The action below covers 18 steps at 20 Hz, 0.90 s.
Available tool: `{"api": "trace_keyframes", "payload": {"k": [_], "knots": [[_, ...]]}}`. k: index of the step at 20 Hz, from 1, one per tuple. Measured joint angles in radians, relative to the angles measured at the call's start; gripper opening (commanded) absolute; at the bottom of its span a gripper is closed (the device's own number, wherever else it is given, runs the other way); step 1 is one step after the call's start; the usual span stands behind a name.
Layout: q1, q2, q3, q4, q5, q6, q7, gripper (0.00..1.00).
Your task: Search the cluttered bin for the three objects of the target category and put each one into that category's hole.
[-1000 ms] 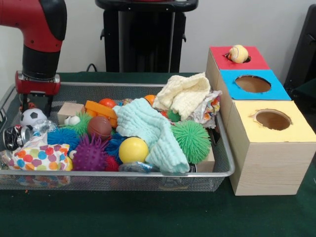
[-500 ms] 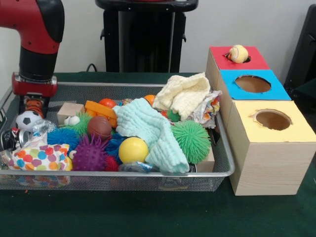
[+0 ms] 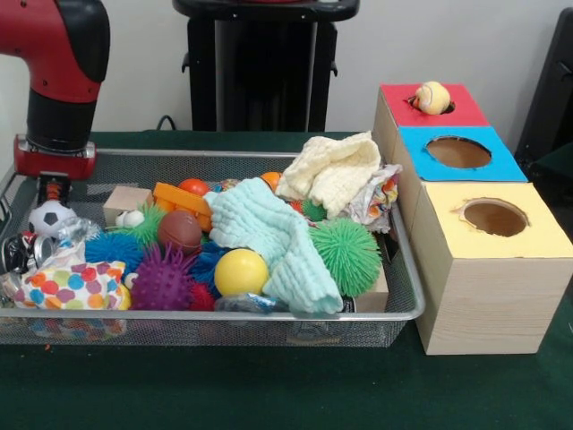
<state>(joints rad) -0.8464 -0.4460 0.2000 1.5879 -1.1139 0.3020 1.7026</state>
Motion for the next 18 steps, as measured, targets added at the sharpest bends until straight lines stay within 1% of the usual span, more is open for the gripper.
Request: {"api": "trace_keyframes", "payload": {"k": [2, 5, 7, 13, 17, 18], "knots": [[-0.009, 0.001, 0.004, 0.000, 0.022, 0.004, 0.000, 0.00], [-0.045, 0.003, 0.026, -0.001, 0.110, 0.043, -0.002, 0.00], [-0.066, 0.006, 0.041, -0.003, 0.150, 0.069, -0.002, 0.00], [-0.109, 0.009, 0.076, -0.004, 0.223, 0.130, -0.004, 0.00], [-0.149, 0.001, 0.109, 0.006, 0.290, 0.202, -0.008, 0.00], [-0.167, -0.005, 0.126, 0.016, 0.321, 0.231, -0.008, 0.00]]}}
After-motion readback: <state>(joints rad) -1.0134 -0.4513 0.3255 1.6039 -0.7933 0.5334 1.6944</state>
